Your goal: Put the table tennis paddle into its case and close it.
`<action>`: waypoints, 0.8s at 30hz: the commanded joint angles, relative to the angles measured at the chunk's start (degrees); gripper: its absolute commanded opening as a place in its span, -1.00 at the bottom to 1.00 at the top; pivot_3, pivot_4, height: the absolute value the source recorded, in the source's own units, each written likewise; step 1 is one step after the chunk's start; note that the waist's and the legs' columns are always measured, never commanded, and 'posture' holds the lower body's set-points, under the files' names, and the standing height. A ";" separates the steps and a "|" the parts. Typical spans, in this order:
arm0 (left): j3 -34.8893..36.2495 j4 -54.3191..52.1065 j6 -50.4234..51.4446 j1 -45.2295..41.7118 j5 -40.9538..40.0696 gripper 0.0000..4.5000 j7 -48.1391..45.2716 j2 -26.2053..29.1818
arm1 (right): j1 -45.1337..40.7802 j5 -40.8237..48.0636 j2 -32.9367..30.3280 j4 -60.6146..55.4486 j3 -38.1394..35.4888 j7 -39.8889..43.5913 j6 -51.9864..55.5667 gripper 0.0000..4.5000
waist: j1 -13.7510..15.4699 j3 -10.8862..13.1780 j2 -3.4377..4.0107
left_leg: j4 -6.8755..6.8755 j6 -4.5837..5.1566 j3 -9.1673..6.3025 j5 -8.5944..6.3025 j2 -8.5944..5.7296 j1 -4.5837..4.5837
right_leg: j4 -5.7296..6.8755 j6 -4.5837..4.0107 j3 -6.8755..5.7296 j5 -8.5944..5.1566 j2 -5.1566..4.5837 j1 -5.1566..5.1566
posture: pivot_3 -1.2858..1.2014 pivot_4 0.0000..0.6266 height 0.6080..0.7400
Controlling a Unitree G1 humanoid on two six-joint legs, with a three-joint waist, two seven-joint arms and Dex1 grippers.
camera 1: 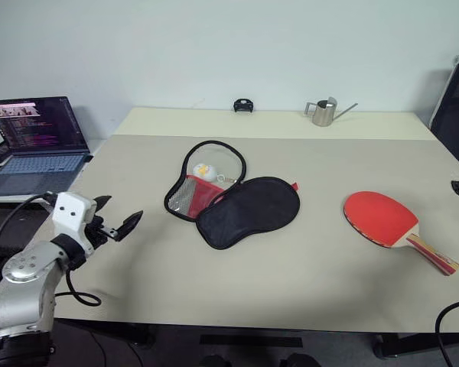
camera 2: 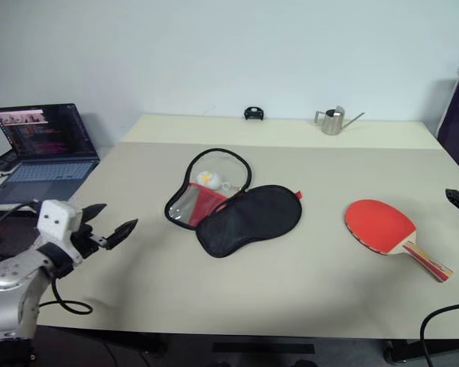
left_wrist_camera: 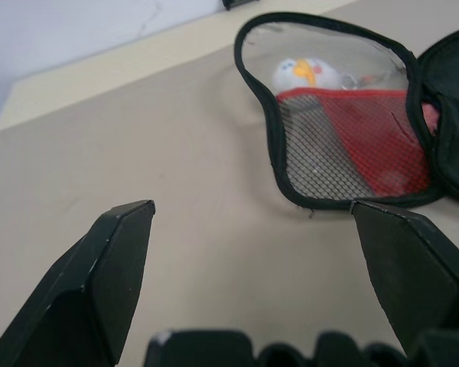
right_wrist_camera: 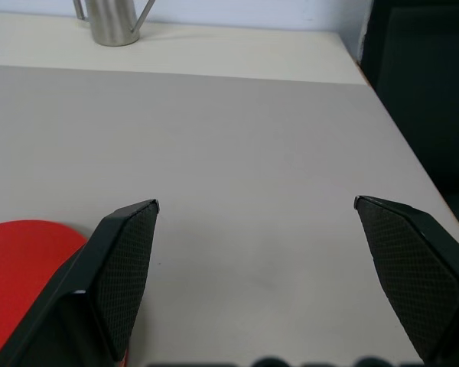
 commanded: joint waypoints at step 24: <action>1.70 1.65 -0.82 -5.29 -3.07 1.00 -1.98 2.02 | 6.07 1.69 0.00 -7.43 -2.90 1.96 -1.48 1.00 | 0.03 0.02 0.03 | 0.02 0.00 0.00 0.00 -0.01 0.00 | 0.02 0.00 -0.01 0.00 0.00 0.01 | 0.03 -0.52 1.00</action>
